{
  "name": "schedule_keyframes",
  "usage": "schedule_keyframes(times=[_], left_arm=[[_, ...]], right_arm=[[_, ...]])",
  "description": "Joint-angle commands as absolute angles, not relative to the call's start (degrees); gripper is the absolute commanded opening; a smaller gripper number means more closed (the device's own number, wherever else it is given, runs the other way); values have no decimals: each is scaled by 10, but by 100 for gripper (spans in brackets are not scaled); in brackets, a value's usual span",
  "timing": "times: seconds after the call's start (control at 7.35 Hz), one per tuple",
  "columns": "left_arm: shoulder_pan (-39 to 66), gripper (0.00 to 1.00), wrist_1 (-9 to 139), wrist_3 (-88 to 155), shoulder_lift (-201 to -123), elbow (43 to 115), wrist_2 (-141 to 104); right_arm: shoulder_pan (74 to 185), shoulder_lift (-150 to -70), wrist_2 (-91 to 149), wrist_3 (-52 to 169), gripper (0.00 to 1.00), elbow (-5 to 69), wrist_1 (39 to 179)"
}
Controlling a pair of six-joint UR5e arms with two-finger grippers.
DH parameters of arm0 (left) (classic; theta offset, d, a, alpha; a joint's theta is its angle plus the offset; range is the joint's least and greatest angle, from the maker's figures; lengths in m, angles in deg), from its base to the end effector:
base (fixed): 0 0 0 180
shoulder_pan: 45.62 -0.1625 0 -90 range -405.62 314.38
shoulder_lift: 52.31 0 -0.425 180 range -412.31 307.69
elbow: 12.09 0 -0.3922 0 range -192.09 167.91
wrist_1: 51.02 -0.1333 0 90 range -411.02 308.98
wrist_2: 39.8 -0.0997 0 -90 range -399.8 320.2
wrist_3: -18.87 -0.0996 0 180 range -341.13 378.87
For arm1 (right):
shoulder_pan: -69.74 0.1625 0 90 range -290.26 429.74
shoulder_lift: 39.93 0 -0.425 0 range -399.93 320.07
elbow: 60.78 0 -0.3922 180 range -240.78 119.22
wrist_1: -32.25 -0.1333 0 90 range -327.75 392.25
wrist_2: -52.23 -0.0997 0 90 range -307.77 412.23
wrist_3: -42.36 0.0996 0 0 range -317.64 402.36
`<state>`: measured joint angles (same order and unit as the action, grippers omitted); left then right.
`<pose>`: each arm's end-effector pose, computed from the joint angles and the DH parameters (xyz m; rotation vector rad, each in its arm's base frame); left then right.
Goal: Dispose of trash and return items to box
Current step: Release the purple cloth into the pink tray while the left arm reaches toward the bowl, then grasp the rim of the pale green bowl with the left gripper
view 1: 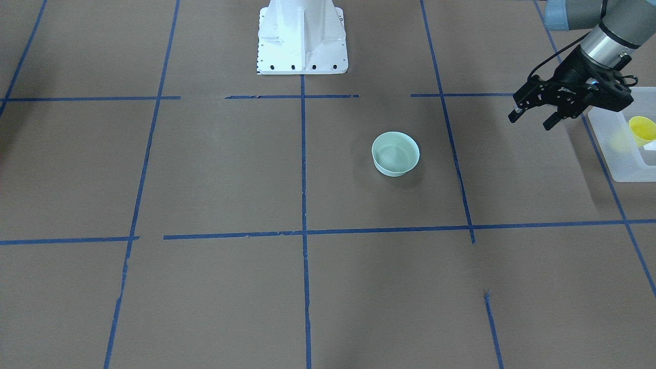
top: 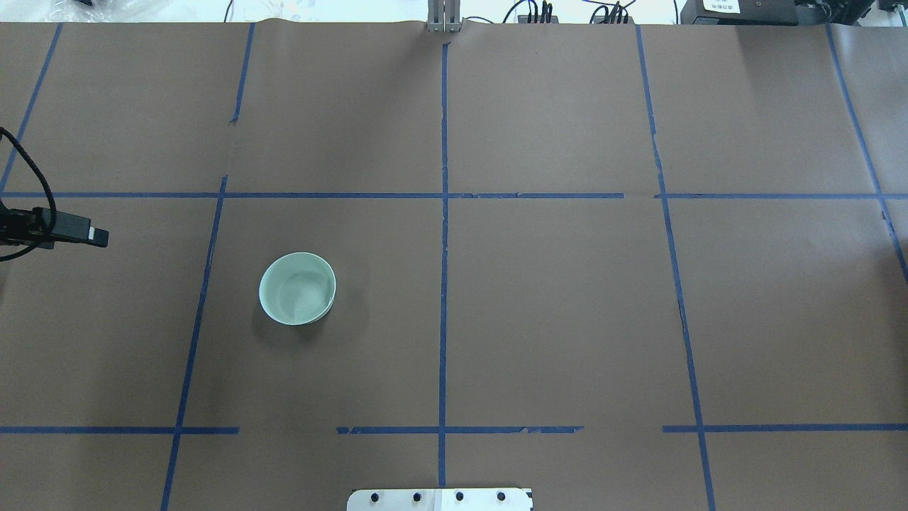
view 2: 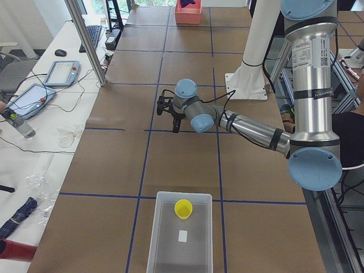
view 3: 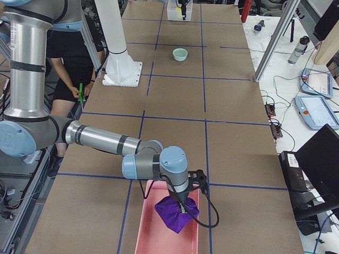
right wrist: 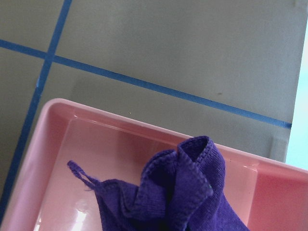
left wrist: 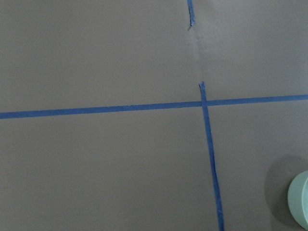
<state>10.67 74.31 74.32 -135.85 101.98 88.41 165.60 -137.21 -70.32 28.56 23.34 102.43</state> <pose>0.1893 -0.4129 0.4337 0.1981 1.0592 -0.0341 0.1239 -0.4264 0.7452 0.2086 -0.5404 -0.1677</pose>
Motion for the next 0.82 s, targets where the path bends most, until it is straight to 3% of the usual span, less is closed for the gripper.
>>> schedule_keyframes(times=[0.0, 0.68], left_arm=[[65, 100, 746, 797, -1384, 1016, 868], [-74, 99, 716, 920, -1444, 1003, 733]], right_arm=[[1656, -1363, -704, 298, 99, 192, 984], [1656, -1355, -798, 399, 100, 225, 1043]])
